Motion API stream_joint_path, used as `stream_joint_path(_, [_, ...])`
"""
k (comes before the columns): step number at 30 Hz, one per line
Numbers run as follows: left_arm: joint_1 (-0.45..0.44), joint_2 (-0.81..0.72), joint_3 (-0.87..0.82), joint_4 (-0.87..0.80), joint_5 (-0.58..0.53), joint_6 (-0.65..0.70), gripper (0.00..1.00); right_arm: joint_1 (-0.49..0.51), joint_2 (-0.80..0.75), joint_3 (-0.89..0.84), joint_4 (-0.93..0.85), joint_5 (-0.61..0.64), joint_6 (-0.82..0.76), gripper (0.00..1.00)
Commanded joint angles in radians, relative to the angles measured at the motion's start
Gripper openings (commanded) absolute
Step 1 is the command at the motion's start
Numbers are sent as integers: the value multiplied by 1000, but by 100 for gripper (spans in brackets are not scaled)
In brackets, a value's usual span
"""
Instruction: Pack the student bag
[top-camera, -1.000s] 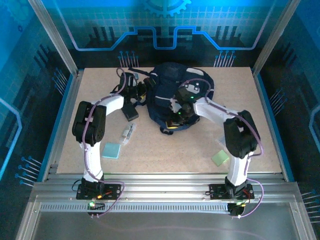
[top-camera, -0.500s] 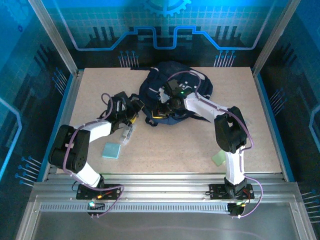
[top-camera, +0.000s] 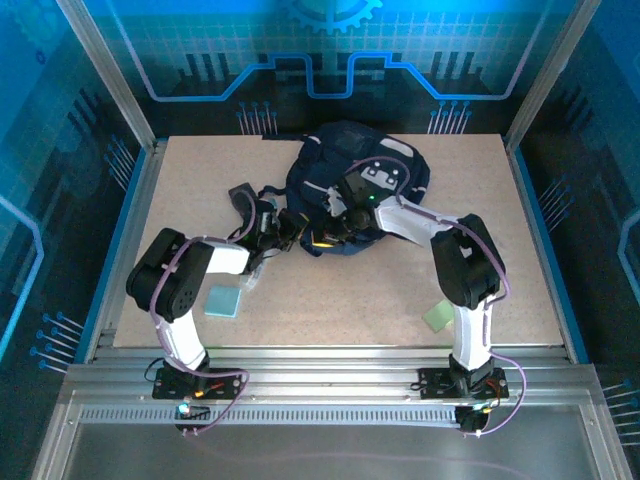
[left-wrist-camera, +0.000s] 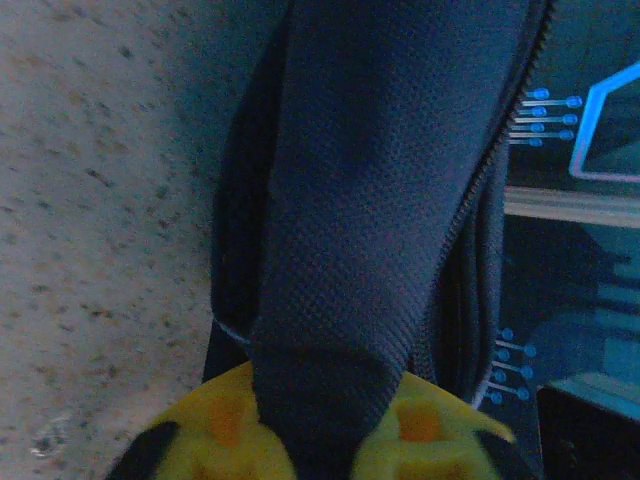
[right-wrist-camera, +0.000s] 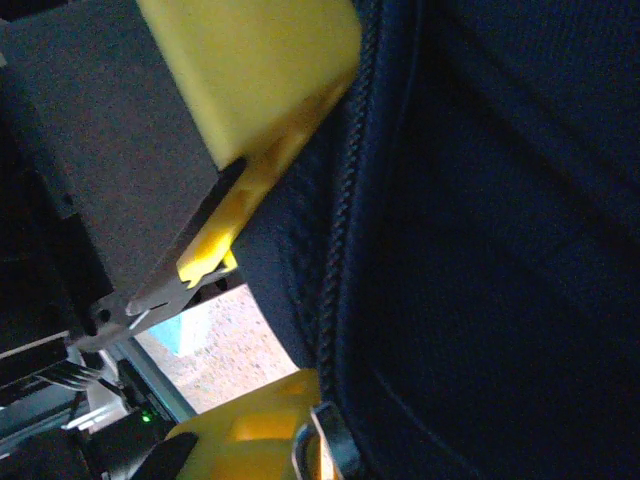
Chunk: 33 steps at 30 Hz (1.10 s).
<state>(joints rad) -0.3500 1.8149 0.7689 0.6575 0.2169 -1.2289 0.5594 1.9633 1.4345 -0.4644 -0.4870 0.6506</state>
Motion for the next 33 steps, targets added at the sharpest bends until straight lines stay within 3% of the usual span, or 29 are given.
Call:
stream_joint_path(1, [30,-21,48,30,-53,42,0,-25,-95,-32,-203,21,-123,0])
stream_joint_path(6, [78,-88,46,-79,-45,126,0,-99,-153,-145,-347,117,-238,0])
stream_joint_path(12, [112,-108,61,-131,-16,162,0,-183,-207,-250,-383,197,-292,0])
stream_joint_path(18, [144,-104,106,-180,37,193,0,-295,-238,-224,-393,465,-323,0])
stream_joint_path(22, [161,-80,161,-240,48,229,0,-311,-250,-160,-398,629,-351,0])
stream_joint_path(26, [170,-18,250,-283,54,253,0,-296,-265,-136,-364,526,-364,0])
stream_joint_path(30, [174,63,375,-313,50,273,0,-255,-283,-173,-262,275,-331,0])
stream_joint_path(31, [174,84,413,-330,57,276,6,-237,-282,-182,-226,221,-310,0])
stream_joint_path(33, [175,112,469,-370,71,272,48,-196,-269,-185,-163,168,-264,0])
